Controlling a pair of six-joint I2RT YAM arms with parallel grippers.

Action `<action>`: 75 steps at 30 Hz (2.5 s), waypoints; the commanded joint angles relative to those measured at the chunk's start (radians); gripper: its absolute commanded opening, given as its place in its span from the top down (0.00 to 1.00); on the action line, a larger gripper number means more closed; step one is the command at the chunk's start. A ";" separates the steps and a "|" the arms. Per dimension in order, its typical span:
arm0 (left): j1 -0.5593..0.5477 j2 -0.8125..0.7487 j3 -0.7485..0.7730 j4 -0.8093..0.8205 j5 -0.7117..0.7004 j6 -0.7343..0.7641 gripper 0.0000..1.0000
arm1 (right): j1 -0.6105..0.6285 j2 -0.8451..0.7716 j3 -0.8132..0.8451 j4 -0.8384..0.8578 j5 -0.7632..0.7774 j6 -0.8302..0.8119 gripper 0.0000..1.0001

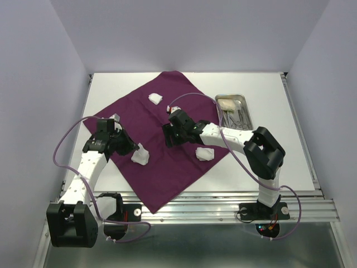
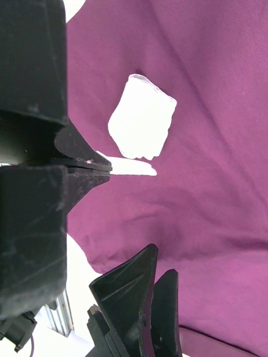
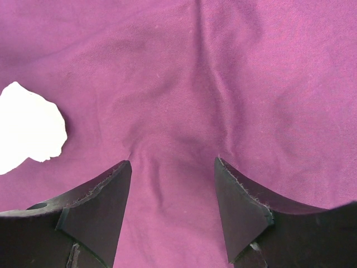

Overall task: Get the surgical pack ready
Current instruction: Adjust the medical item in the surgical kit.

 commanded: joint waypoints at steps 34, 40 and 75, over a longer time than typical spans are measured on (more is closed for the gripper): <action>-0.003 0.036 -0.058 -0.015 -0.198 -0.168 1.00 | 0.000 -0.045 0.002 0.038 0.002 -0.011 0.33; -0.002 0.067 -0.059 -0.006 -0.199 -0.169 1.00 | 0.000 -0.048 -0.010 0.038 0.005 -0.011 0.33; -0.002 0.160 0.002 -0.046 -0.247 -0.151 0.70 | 0.000 -0.044 0.010 0.035 -0.025 -0.011 0.33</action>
